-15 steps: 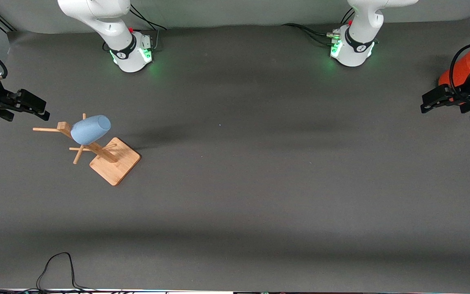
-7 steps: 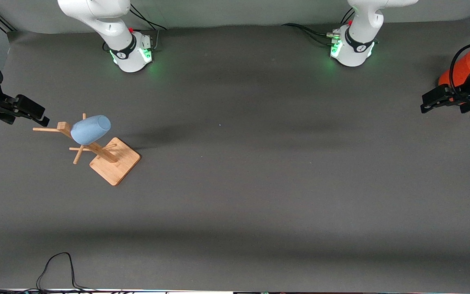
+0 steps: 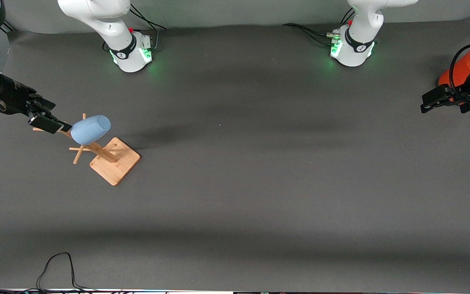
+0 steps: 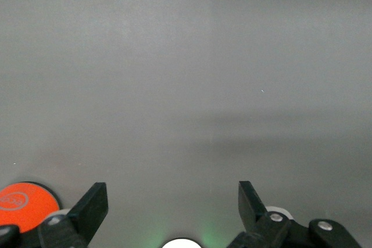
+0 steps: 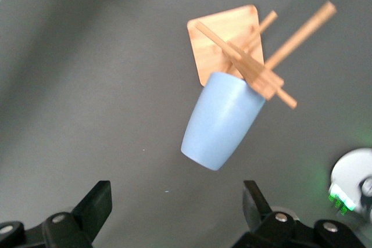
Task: Rotate and upright cup with both arms
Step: 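Close the right gripper around the blue cup's body, then lift the blue cup off the wooden peg with the right gripper, then carry the blue cup toward the table middle with the right gripper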
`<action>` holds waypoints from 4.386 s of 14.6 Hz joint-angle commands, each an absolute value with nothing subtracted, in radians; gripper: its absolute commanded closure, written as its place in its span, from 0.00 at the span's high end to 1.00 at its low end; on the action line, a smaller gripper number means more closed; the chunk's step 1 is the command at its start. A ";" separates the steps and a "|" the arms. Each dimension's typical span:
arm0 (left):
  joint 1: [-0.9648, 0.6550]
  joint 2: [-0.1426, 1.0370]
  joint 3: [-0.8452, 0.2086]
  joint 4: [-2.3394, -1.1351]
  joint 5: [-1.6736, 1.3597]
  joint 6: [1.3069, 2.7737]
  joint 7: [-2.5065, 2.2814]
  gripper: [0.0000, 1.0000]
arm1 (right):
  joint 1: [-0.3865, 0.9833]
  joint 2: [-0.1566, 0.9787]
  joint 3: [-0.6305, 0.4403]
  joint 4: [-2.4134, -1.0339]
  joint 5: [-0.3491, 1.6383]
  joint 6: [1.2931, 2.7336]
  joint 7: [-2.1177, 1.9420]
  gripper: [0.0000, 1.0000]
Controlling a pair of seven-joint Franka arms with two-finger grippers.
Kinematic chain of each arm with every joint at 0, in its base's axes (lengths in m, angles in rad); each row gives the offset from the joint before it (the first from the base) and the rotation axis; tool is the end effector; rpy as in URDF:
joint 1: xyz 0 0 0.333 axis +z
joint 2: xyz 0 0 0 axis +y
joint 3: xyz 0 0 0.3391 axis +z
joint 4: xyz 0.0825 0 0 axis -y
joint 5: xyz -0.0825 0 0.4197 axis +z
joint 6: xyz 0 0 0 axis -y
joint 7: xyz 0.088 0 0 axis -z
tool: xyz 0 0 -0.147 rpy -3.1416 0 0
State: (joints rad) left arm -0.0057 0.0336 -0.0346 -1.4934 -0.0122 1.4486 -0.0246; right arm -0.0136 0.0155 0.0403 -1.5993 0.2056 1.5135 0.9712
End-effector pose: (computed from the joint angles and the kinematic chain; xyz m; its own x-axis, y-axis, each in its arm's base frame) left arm 0.5852 -0.0252 0.6165 0.9968 -0.0171 -0.0786 -0.0163 -0.9998 0.0114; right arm 0.5825 0.0464 0.5828 0.5752 -0.7864 -0.2253 -0.8111 -0.5839 -0.0330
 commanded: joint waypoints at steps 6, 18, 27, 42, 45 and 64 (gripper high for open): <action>0.000 0.025 -0.035 -1.491 -0.021 1.451 -0.034 1.00 | -0.044 0.005 -0.037 -1.805 0.327 1.611 1.114 1.00; 0.000 0.025 -0.034 -1.491 -0.020 1.451 -0.034 1.00 | -0.044 -0.002 -0.037 -2.003 0.353 1.764 1.131 1.00; 0.000 0.026 -0.034 -1.491 -0.020 1.453 -0.034 1.00 | -0.043 0.008 -0.034 -2.010 0.386 1.769 1.089 0.71; 0.000 0.026 -0.035 -1.491 -0.021 1.451 -0.034 1.00 | -0.040 -0.015 0.028 -1.873 0.458 1.678 1.141 0.54; 0.000 0.026 -0.035 -1.491 -0.021 1.451 -0.034 1.00 | -0.040 -0.017 0.090 -1.824 0.503 1.667 1.222 0.54; -0.002 0.026 -0.034 -1.491 -0.020 1.451 -0.035 1.00 | 0.150 0.417 0.807 -1.779 -0.304 2.195 2.230 0.54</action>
State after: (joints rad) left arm -0.0048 0.0336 -0.0320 -1.4930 -0.0129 1.4496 -0.0247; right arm 0.0851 0.3101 0.7999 -1.8059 -0.1595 2.1779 2.1029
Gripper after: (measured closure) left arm 0.000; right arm 0.189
